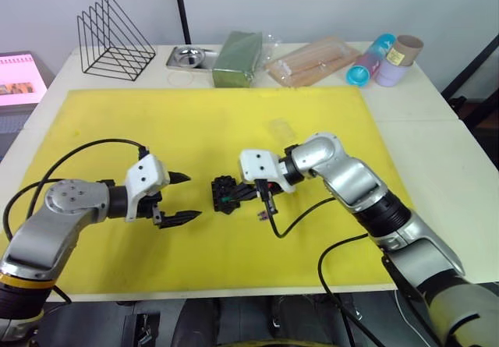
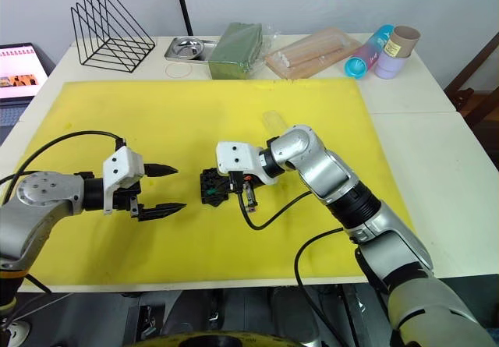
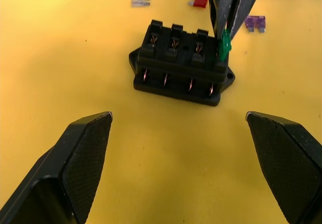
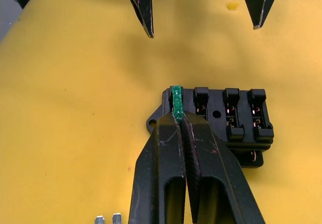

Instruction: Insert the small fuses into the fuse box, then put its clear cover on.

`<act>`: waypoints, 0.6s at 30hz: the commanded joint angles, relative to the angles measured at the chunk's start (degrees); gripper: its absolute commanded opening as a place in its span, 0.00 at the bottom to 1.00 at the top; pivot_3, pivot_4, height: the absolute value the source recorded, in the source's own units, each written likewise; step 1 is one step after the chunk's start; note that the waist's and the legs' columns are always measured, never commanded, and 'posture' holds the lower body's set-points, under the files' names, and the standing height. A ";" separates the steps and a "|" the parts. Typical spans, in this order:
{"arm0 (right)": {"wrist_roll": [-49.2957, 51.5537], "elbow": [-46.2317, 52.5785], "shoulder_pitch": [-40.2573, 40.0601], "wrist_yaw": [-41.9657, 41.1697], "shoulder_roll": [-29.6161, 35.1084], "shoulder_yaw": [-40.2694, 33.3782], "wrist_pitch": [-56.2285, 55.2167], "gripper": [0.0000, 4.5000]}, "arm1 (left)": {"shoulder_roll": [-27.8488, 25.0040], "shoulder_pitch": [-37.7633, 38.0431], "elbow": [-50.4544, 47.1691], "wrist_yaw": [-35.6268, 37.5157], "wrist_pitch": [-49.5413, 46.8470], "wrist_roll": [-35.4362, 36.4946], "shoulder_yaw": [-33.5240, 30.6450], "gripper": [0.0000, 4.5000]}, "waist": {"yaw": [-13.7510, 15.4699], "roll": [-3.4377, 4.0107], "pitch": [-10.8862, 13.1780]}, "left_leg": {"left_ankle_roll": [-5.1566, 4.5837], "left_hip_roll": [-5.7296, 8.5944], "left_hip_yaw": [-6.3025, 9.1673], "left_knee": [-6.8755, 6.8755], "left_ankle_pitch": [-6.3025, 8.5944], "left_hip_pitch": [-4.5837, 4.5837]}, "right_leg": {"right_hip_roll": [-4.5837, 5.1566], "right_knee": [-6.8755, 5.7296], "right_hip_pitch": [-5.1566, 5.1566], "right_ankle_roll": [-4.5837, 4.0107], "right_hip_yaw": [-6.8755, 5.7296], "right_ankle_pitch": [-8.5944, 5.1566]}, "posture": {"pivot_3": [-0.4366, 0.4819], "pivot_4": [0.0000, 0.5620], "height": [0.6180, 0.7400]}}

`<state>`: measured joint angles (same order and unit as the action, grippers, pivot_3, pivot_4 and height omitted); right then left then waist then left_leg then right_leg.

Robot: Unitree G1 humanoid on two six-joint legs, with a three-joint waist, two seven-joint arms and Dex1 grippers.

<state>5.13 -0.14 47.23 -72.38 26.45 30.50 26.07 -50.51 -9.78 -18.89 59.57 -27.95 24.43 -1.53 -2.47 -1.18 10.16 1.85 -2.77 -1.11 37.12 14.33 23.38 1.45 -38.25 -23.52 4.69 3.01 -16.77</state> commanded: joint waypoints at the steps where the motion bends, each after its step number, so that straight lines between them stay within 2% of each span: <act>1: -1.07 0.67 0.68 0.56 -0.26 0.09 0.72 0.00 | 0.03 -0.95 -1.71 -0.24 0.41 0.13 -0.54 1.00 | 0.00 0.00 0.00 | 0.00 0.00 0.00 0.00 0.00 0.00 | 0.00 0.00 0.00 0.00 0.00 0.00 | 0.48 0.27 1.00; 6: -1.53 1.51 0.62 0.99 -0.09 0.12 1.17 0.00 | 0.16 -1.13 -1.70 -0.45 0.33 0.06 -0.52 1.00 | 0.00 0.00 0.00 | 0.00 0.00 0.00 0.00 0.00 0.00 | 0.00 0.00 0.00 0.00 0.00 0.00 | 0.48 0.27 1.00; 10: -1.19 2.11 0.68 0.95 -0.17 -0.25 1.95 0.21 | 0.15 -1.14 -1.75 -0.48 0.30 0.07 -0.53 1.00 | 0.04 0.00 0.00 | 0.00 0.00 0.00 0.00 0.00 0.00 | 0.00 0.00 0.00 0.00 0.00 0.00 | 0.48 0.27 1.00; 18: 1.54 4.24 1.51 -0.14 0.26 -2.41 4.71 0.21 | 0.15 -1.00 -1.77 -0.66 0.33 0.14 -0.63 1.00 | 0.11 0.00 0.00 | 0.00 0.00 0.00 0.02 0.00 0.01 | 0.02 0.00 0.01 0.00 0.00 0.00 | 0.48 0.27 1.00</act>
<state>5.45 1.55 47.31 -71.97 26.45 30.06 30.32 -50.43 -9.90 -18.89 59.09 -28.01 24.38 -1.48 -2.36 -1.18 10.16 1.85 -2.76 -1.11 37.14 14.33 23.39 1.47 -38.25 -23.51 4.69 3.01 -16.77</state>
